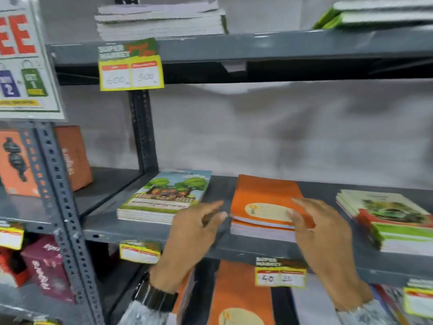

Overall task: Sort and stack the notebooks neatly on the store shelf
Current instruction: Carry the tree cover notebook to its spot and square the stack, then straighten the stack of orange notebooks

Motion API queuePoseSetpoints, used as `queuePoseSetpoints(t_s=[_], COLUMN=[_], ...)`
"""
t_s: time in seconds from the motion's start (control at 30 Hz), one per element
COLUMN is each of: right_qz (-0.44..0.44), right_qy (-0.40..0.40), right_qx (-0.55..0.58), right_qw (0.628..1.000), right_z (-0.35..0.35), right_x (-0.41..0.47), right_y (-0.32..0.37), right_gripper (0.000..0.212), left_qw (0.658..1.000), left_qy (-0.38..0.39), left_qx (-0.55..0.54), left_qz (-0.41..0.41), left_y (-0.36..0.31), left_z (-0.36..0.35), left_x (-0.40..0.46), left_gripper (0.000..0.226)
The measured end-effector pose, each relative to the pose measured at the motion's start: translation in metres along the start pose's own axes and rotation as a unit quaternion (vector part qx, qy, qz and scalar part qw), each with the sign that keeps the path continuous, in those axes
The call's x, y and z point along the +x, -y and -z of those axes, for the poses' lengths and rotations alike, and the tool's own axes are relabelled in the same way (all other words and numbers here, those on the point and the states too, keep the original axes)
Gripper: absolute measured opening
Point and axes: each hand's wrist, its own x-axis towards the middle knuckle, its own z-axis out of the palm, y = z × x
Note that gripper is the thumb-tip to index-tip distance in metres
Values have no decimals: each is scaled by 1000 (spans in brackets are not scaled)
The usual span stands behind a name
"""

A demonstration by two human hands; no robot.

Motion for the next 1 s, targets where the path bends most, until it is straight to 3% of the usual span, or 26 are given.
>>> queuePoseSetpoints(t_s=[0.07,0.17,0.4,0.63,1.0], right_qz=[-33,-50,-32,-46,-35], right_qy=[53,90,90,59,35], right_qx=[-26,72,106,96,103], right_qw=[998,992,990,993,993], right_z=[13,16,9,5,4], right_x=[7,5,-1,-2,-8], right_y=[-38,-58,-63,-61,-66], right_gripper=[41,59,32,34,28], left_qw=[998,990,985,973,961], left_qy=[64,132,77,21,-5], left_qx=[4,-37,-117,-172,-213], left_qz=[-3,19,97,151,175], left_y=[-7,-6,-1,-2,0], left_z=[-25,-39,-48,-52,-56], left_x=[6,9,9,10,13], left_gripper=[50,48,53,38,32])
